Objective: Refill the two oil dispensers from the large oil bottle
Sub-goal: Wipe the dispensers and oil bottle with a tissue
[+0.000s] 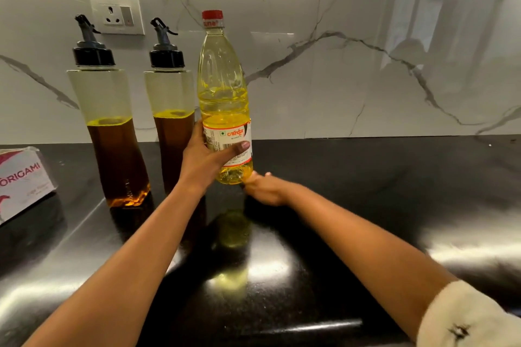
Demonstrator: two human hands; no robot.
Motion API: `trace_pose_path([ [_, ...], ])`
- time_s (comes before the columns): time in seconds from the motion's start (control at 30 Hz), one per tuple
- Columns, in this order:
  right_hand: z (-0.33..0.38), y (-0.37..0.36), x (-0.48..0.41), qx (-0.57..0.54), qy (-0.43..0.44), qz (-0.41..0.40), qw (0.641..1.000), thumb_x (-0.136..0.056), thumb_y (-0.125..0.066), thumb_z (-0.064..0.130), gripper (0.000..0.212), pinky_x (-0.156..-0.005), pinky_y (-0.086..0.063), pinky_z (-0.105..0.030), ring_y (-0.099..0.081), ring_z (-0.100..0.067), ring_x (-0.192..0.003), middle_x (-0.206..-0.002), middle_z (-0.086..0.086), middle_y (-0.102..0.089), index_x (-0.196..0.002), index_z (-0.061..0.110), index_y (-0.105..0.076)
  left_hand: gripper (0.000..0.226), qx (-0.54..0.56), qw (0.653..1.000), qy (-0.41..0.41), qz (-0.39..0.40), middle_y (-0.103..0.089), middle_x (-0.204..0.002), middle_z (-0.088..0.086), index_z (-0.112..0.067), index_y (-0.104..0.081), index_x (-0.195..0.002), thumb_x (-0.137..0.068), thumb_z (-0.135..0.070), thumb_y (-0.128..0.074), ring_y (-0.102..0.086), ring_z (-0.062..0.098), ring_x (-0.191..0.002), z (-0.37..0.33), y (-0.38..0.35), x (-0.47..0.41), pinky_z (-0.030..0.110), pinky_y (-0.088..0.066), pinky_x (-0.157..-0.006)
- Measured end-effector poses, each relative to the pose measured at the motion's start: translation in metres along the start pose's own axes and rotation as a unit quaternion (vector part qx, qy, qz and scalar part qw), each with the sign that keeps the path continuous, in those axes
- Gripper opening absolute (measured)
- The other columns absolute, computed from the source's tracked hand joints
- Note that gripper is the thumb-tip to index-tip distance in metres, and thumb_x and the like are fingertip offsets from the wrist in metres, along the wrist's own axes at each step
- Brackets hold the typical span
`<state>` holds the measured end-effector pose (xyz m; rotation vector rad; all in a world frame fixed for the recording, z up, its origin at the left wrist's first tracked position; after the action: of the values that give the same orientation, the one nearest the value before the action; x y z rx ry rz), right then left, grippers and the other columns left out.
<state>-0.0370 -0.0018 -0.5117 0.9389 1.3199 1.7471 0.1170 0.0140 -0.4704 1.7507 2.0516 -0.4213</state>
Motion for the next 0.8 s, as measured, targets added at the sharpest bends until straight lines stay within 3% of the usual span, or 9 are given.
trace_pose_path([
  [0.1, 0.026, -0.024, 0.054, 0.036, 0.119, 0.024, 0.992, -0.101, -0.024, 0.024, 0.053, -0.114, 0.009, -0.039, 0.002, -0.012, -0.144, -0.158, -0.001, 0.001, -0.151, 0.015, -0.009, 0.09, -0.015, 1.0, -0.002, -0.003, -0.068, -0.117, -0.009, -0.036, -0.05, -0.123, -0.044, -0.058, -0.087, -0.065, 0.011, -0.108, 0.0, 0.001, 0.003, 0.045, -0.054, -0.093],
  [0.17, 0.004, -0.033, 0.095, 0.029, 0.163, 0.022, 0.986, -0.1, -0.027, 0.025, 0.054, -0.111, 0.011, -0.03, 0.006, -0.002, -0.142, -0.157, 0.008, 0.004, -0.15, 0.021, -0.007, 0.092, -0.012, 1.0, 0.002, -0.001, -0.067, -0.118, -0.008, -0.034, -0.05, -0.125, -0.044, -0.058, -0.088, -0.065, 0.013, -0.109, 0.001, 0.001, 0.004, 0.046, -0.054, -0.093],
  [0.23, -0.037, -0.024, 0.12, 0.023, 0.099, 0.022, 0.995, -0.101, -0.026, 0.026, 0.053, -0.111, 0.011, -0.029, 0.006, 0.002, -0.14, -0.156, 0.011, 0.006, -0.15, 0.025, -0.004, 0.094, -0.013, 1.0, 0.006, 0.0, -0.067, -0.119, -0.008, -0.033, -0.049, -0.126, -0.044, -0.058, -0.088, -0.064, 0.013, -0.109, 0.001, 0.0, 0.005, 0.045, -0.054, -0.093],
  [0.37, -0.085, 0.011, 0.102, 0.015, -0.098, 0.042, 0.994, -0.103, -0.019, 0.033, 0.053, -0.116, 0.008, -0.04, 0.005, -0.009, -0.144, -0.157, 0.002, 0.01, -0.15, 0.017, 0.001, 0.095, -0.038, 0.999, 0.003, 0.004, -0.065, -0.12, -0.01, -0.032, -0.047, -0.128, -0.047, -0.062, -0.086, -0.063, 0.011, -0.11, 0.001, -0.002, 0.007, 0.041, -0.054, -0.094],
  [0.43, -0.063, 0.013, 0.078, 0.011, -0.095, 0.028, 0.995, -0.103, -0.02, 0.032, 0.055, -0.117, 0.006, -0.044, 0.006, -0.014, -0.145, -0.158, -0.003, 0.01, -0.15, 0.013, 0.001, 0.091, -0.051, 0.999, -0.002, 0.007, -0.064, -0.118, -0.012, -0.031, -0.045, -0.13, -0.051, -0.056, -0.084, -0.062, 0.01, -0.109, 0.002, -0.003, 0.008, 0.039, -0.053, -0.095],
  [0.5, -0.024, -0.001, 0.069, 0.012, -0.03, 0.035, 0.999, -0.102, -0.021, 0.029, 0.056, -0.116, 0.006, -0.045, 0.006, -0.015, -0.145, -0.158, -0.004, 0.01, -0.151, 0.013, 0.001, 0.089, -0.061, 0.998, -0.007, 0.005, -0.063, -0.114, -0.015, -0.031, -0.045, -0.13, -0.053, -0.052, -0.084, -0.062, 0.009, -0.107, 0.004, -0.003, 0.009, 0.036, -0.052, -0.094],
  [0.6, 0.009, -0.028, 0.106, 0.037, 0.098, 0.054, 0.993, -0.1, -0.024, 0.034, 0.058, -0.113, 0.011, -0.037, 0.012, -0.005, -0.142, -0.156, 0.006, 0.014, -0.15, 0.021, 0.003, 0.09, -0.071, 0.997, -0.008, 0.007, -0.062, -0.114, -0.015, -0.03, -0.044, -0.13, -0.053, -0.053, -0.084, -0.062, 0.011, -0.108, 0.007, -0.004, 0.01, 0.034, -0.052, -0.093],
  [0.67, -0.009, -0.034, 0.143, 0.038, 0.132, 0.064, 0.988, -0.099, -0.024, 0.037, 0.058, -0.11, 0.013, -0.03, 0.014, 0.004, -0.138, -0.153, 0.015, 0.015, -0.149, 0.028, 0.004, 0.091, -0.074, 0.997, -0.005, 0.013, -0.061, -0.114, -0.014, -0.03, -0.043, -0.13, -0.051, -0.055, -0.082, -0.061, 0.012, -0.109, 0.008, -0.006, 0.011, 0.034, -0.051, -0.092],
  [0.8, -0.082, -0.004, 0.167, 0.013, -0.04, 0.093, 0.995, -0.102, -0.023, 0.029, 0.053, -0.114, 0.009, -0.036, 0.007, -0.002, -0.142, -0.153, 0.015, 0.013, -0.149, 0.027, 0.002, 0.091, -0.068, 0.997, 0.011, 0.025, -0.062, -0.122, -0.008, -0.028, -0.042, -0.132, -0.055, -0.05, -0.084, -0.061, 0.015, -0.112, 0.012, -0.013, 0.011, 0.036, -0.051, -0.093],
])
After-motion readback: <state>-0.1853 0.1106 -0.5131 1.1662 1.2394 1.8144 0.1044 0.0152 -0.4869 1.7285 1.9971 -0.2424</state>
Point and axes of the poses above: each hand's wrist, its own x-axis away from the middle knuckle, its own y-axis out of the back of the hand, z = x × y, the point moved 2 cm from there along -x, towards the middle knuckle
